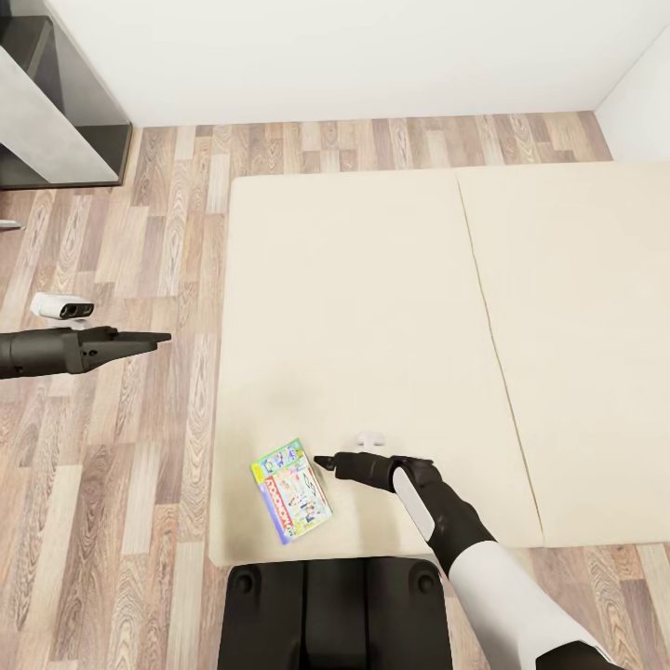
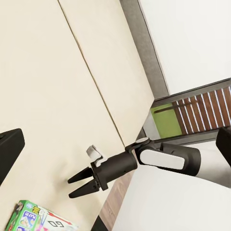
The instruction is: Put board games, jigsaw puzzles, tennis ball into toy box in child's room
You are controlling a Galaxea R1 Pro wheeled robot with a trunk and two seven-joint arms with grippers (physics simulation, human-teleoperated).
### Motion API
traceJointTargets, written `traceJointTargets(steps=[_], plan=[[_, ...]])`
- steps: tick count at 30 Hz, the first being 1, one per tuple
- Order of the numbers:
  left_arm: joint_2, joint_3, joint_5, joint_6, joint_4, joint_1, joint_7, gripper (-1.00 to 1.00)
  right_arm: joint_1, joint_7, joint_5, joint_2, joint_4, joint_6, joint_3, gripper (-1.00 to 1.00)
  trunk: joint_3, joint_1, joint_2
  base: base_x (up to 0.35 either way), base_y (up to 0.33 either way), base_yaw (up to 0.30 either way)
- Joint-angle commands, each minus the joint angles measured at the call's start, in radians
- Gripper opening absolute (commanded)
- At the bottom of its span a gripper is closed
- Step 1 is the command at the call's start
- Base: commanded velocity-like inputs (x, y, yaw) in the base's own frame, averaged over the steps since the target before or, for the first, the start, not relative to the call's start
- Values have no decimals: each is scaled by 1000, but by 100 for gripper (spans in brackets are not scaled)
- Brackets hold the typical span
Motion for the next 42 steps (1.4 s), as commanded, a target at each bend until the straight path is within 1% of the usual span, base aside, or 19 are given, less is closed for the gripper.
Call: traceJointTargets(steps=[1,18,25,31,35,42], plan=[[0,0,0,11,0,0,-4,100,0,1,-4,0,-1,6,0,100,-1,1,-1,0,0,0],[0,0,0,11,0,-1,-4,100,0,10,-7,3,9,4,0,100,-1,1,-1,0,0,0],[0,0,0,11,0,-1,-4,100,1,12,-7,11,15,1,1,100,-1,1,-1,0,0,0],[0,0,0,11,0,0,-4,100,3,36,-10,24,16,-3,1,100,-1,1,-1,0,0,0],[0,0,0,11,0,0,-4,100,5,71,-10,33,30,-8,2,100,-1,1,-1,0,0,0],[0,0,0,11,0,-1,-4,100,6,98,-8,36,41,-10,2,100,-1,1,-1,0,0,0]])
